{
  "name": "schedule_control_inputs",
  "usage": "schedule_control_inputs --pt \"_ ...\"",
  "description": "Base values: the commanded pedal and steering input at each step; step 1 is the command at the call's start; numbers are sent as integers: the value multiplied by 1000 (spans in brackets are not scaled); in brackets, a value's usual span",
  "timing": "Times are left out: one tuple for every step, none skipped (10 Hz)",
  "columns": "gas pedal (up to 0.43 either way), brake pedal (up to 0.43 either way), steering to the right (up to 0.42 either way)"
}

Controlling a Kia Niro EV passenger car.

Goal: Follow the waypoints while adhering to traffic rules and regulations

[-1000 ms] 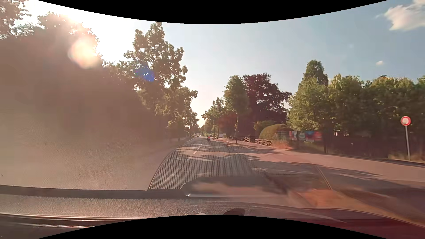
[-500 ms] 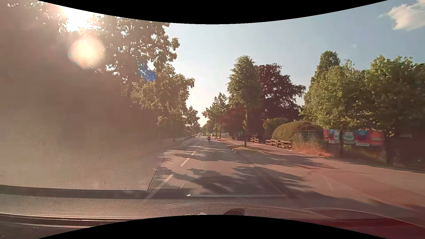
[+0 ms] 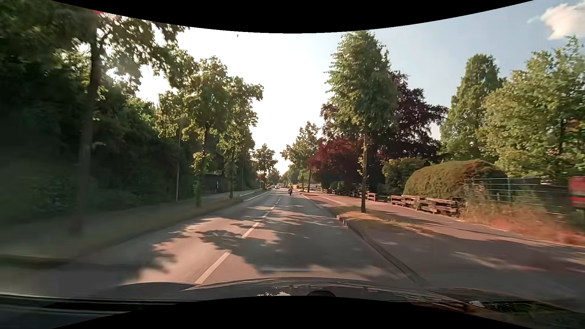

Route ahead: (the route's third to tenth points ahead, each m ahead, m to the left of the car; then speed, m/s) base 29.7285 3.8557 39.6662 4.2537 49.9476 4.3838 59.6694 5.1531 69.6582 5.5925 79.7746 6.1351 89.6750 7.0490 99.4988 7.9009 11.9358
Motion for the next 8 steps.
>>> schedule_control_inputs --pt "177 0 -13" --pt "177 0 -10" --pt "189 0 -10" --pt "189 0 -10" --pt "189 0 -10" --pt "189 0 -10" --pt "189 0 -10" --pt "189 0 -10"
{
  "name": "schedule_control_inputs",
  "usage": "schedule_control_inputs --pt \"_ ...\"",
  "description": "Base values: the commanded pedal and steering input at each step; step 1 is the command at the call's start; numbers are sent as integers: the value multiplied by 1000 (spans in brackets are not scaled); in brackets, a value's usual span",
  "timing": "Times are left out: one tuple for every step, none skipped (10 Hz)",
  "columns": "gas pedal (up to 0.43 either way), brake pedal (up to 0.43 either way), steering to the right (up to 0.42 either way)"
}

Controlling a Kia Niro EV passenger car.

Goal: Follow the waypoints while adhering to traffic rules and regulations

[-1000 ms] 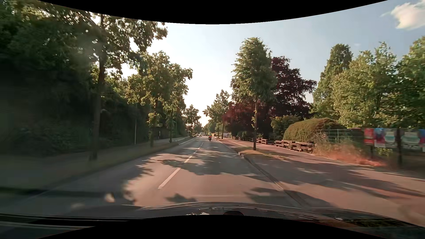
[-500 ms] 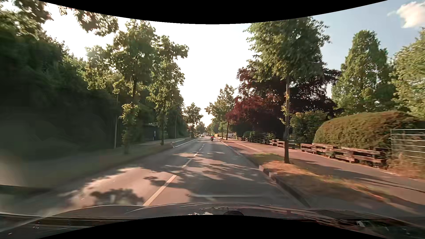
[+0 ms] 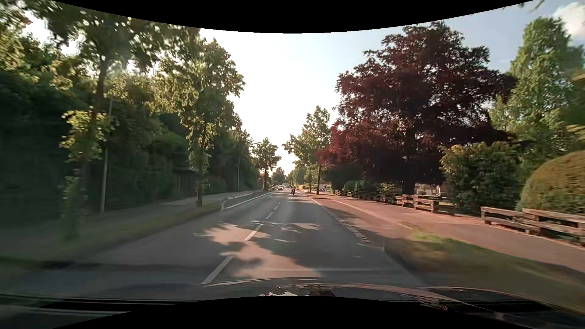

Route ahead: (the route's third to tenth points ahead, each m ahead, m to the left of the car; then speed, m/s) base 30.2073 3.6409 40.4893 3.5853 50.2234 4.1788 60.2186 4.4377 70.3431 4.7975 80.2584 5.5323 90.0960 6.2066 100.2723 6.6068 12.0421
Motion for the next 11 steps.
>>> schedule_control_inputs --pt "189 0 -10" --pt "189 0 -10" --pt "189 0 -10" --pt "189 0 -9" --pt "189 0 -10" --pt "189 0 -10" --pt "189 0 -10" --pt "189 0 -10" --pt "189 0 -10" --pt "189 0 -9" --pt "189 0 -10"
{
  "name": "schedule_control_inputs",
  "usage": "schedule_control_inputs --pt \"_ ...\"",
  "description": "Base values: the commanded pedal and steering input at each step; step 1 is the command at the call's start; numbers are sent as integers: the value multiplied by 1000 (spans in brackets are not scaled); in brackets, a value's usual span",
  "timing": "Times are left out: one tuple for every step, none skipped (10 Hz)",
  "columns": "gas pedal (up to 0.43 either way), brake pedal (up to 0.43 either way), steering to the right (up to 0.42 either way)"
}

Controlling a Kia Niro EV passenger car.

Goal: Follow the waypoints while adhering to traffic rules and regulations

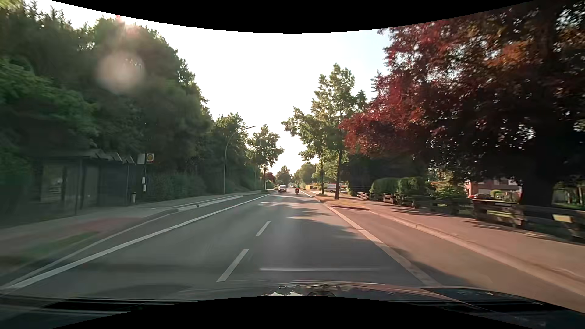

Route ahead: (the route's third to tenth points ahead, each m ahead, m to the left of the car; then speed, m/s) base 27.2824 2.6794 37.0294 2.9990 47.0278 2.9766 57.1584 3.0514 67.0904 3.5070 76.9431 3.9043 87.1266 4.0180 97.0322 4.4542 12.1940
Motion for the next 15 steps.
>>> schedule_control_inputs --pt "189 0 -9" --pt "189 0 -8" --pt "189 0 -3" --pt "189 0 5" --pt "189 0 7" --pt "189 0 5" --pt "189 0 4" --pt "189 0 4" --pt "189 0 3" --pt "189 0 2" --pt "189 0 1" --pt "189 0 1" --pt "189 0 0" --pt "189 0 0" --pt "189 0 0"
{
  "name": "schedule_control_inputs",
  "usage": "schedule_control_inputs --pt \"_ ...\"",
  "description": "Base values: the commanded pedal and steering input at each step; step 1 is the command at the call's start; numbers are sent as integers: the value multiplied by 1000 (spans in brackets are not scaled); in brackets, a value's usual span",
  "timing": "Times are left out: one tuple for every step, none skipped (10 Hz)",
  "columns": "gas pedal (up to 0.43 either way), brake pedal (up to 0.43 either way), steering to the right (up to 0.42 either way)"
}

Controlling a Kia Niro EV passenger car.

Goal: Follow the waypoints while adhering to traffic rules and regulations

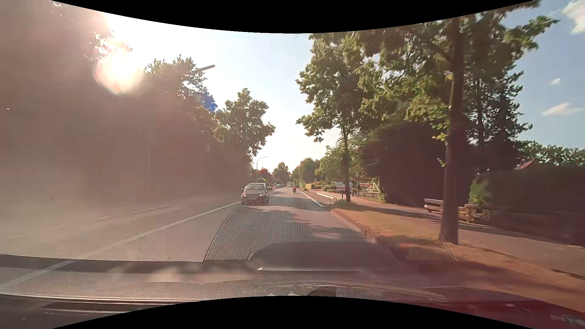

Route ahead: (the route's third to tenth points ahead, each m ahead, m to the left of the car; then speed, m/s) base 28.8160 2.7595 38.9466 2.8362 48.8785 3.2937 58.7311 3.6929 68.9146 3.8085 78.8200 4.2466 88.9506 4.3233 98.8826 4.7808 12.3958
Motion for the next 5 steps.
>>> schedule_control_inputs --pt "189 0 0" --pt "189 0 -1" --pt "189 0 -1" --pt "189 0 -2" --pt "189 0 -2"
